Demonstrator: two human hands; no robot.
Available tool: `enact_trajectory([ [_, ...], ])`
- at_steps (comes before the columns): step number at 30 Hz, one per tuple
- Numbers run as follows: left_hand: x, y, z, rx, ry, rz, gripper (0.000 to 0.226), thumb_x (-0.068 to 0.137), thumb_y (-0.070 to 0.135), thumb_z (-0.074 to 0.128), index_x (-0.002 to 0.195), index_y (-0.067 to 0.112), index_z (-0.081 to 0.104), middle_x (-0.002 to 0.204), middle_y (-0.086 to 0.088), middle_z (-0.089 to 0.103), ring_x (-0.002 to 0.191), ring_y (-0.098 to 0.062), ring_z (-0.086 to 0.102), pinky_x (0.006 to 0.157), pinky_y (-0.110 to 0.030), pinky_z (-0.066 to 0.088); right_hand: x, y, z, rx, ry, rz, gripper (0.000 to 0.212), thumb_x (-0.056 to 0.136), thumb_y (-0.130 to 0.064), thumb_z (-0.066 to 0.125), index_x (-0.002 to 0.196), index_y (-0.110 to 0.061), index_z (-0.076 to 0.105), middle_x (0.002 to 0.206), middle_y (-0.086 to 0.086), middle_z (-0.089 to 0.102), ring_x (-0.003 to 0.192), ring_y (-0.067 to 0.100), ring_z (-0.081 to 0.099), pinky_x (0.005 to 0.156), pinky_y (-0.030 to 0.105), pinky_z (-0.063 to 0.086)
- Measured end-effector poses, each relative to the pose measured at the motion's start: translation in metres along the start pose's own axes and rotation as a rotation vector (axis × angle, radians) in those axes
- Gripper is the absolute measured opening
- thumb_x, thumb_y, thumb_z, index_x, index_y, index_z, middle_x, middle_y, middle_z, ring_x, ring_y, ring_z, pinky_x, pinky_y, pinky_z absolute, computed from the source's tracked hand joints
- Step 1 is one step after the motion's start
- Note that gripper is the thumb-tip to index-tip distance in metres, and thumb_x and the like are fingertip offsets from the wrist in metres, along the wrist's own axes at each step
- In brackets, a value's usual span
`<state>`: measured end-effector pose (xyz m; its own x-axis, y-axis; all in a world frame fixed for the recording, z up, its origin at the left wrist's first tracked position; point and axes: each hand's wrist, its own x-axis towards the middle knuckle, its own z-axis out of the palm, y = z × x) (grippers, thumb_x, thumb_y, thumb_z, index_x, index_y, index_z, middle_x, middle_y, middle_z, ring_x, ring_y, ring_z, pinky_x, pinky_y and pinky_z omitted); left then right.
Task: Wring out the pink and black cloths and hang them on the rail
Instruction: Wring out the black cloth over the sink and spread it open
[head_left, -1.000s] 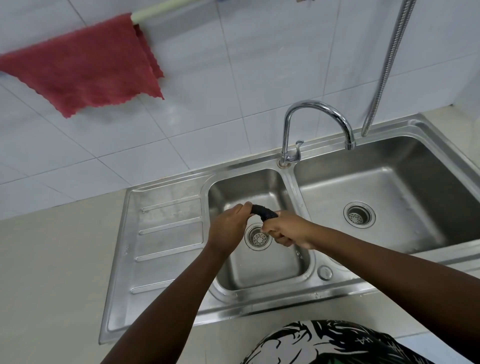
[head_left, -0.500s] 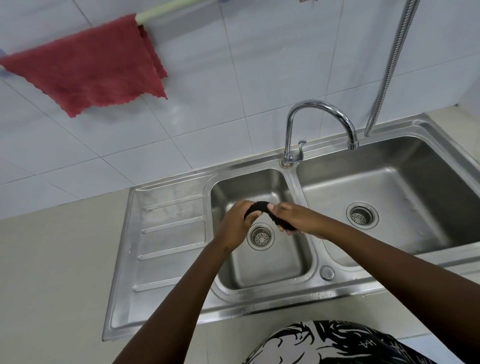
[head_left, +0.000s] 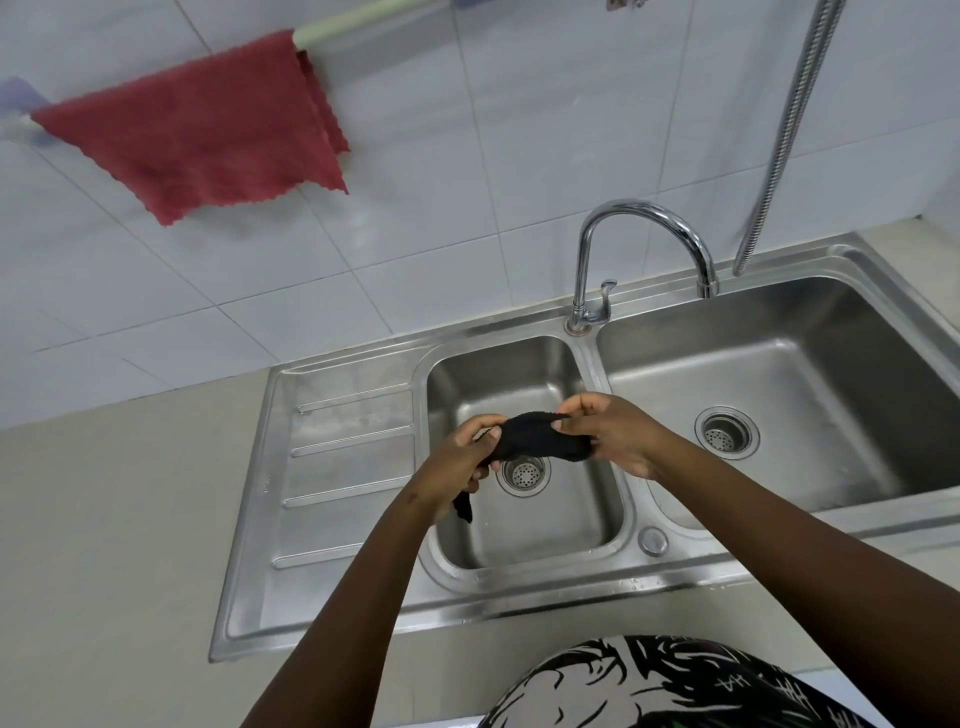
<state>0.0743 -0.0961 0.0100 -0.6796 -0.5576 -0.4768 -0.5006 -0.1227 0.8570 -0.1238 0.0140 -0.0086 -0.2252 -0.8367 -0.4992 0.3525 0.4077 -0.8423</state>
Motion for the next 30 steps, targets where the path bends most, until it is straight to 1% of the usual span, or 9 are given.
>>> enact_trajectory([
  [4, -0.009, 0.003, 0.001, 0.168, 0.031, -0.007, 0.026, 0.093, 0.046, 0.053, 0.105, 0.026, 0.064, 0.070, -0.001, 0.061, 0.060, -0.011, 0.050, 0.055, -0.021, 0.038, -0.005, -0.002, 0.003, -0.026, 0.035, -0.109, 0.007, 0.082, -0.005, 0.067, 0.082, -0.011, 0.064, 0.079, 0.009, 0.063, 0.072, 0.021, 0.061, 0.060, 0.031, 0.052],
  [8, -0.015, 0.007, 0.003, 0.249, 0.112, 0.037, 0.027, 0.093, 0.044, 0.054, 0.095, 0.022, 0.069, 0.074, 0.002, 0.061, 0.065, -0.012, 0.054, 0.052, -0.024, 0.042, -0.012, -0.007, 0.008, -0.097, 0.037, -0.197, 0.011, 0.086, -0.009, 0.064, 0.077, -0.016, 0.064, 0.072, 0.004, 0.066, 0.065, 0.014, 0.061, 0.058, 0.026, 0.049],
  [10, -0.018, 0.008, 0.003, 0.240, 0.172, 0.081, 0.020, 0.094, 0.042, 0.053, 0.084, 0.034, 0.069, 0.081, -0.002, 0.063, 0.070, -0.015, 0.055, 0.054, -0.027, 0.043, -0.016, -0.010, 0.008, -0.173, 0.053, -0.216, 0.012, 0.085, -0.007, 0.065, 0.076, -0.015, 0.062, 0.068, 0.002, 0.065, 0.060, 0.011, 0.060, 0.054, 0.022, 0.047],
  [12, -0.019, 0.011, 0.002, 0.215, 0.237, 0.107, 0.016, 0.094, 0.037, 0.056, 0.086, 0.040, 0.070, 0.084, 0.000, 0.067, 0.070, -0.012, 0.060, 0.056, -0.022, 0.047, -0.018, -0.013, 0.007, -0.266, 0.081, -0.220, 0.011, 0.081, -0.004, 0.066, 0.080, -0.014, 0.062, 0.070, 0.003, 0.062, 0.063, 0.014, 0.059, 0.057, 0.022, 0.048],
  [16, -0.018, 0.021, 0.000, 0.232, 0.316, 0.206, 0.010, 0.089, 0.025, 0.065, 0.094, 0.023, 0.074, 0.079, 0.005, 0.071, 0.058, 0.004, 0.060, 0.053, -0.014, 0.049, -0.022, -0.019, 0.008, -0.491, 0.007, -0.201, 0.031, 0.080, 0.000, 0.063, 0.104, -0.018, 0.066, 0.085, 0.001, 0.056, 0.077, 0.015, 0.057, 0.070, 0.024, 0.047],
  [21, -0.016, 0.037, -0.006, 0.317, 0.322, 0.255, 0.014, 0.081, 0.024, 0.075, 0.092, 0.017, 0.070, 0.080, 0.001, 0.069, 0.065, -0.002, 0.060, 0.053, -0.010, 0.043, -0.031, -0.031, 0.014, -0.681, -0.011, -0.269, 0.020, 0.083, -0.008, 0.059, 0.093, -0.021, 0.071, 0.086, 0.005, 0.071, 0.076, 0.016, 0.063, 0.069, 0.027, 0.046],
  [24, -0.016, 0.041, -0.013, 0.393, 0.261, 0.265, 0.017, 0.079, 0.024, 0.077, 0.092, 0.020, 0.067, 0.085, -0.001, 0.068, 0.073, -0.008, 0.060, 0.061, -0.010, 0.043, -0.033, -0.035, 0.006, -0.651, 0.023, -0.286, 0.006, 0.081, -0.019, 0.069, 0.087, -0.020, 0.069, 0.073, 0.002, 0.059, 0.070, 0.015, 0.054, 0.065, 0.027, 0.039],
  [27, -0.018, 0.042, -0.015, 0.441, 0.199, 0.257, 0.012, 0.080, 0.023, 0.075, 0.089, 0.024, 0.066, 0.084, 0.005, 0.065, 0.072, -0.008, 0.058, 0.062, -0.014, 0.043, -0.039, -0.039, 0.002, -0.666, 0.004, -0.293, 0.013, 0.078, -0.021, 0.073, 0.084, -0.013, 0.064, 0.064, -0.003, 0.046, 0.063, 0.012, 0.044, 0.059, 0.026, 0.032],
  [30, -0.020, 0.042, -0.016, 0.392, 0.161, 0.218, 0.013, 0.077, 0.019, 0.079, 0.084, 0.017, 0.068, 0.081, 0.003, 0.069, 0.070, -0.008, 0.061, 0.069, -0.022, 0.046, -0.045, -0.043, -0.001, -0.667, -0.019, -0.284, 0.019, 0.076, -0.021, 0.074, 0.072, -0.016, 0.056, 0.064, -0.003, 0.049, 0.064, 0.014, 0.046, 0.061, 0.029, 0.033],
])
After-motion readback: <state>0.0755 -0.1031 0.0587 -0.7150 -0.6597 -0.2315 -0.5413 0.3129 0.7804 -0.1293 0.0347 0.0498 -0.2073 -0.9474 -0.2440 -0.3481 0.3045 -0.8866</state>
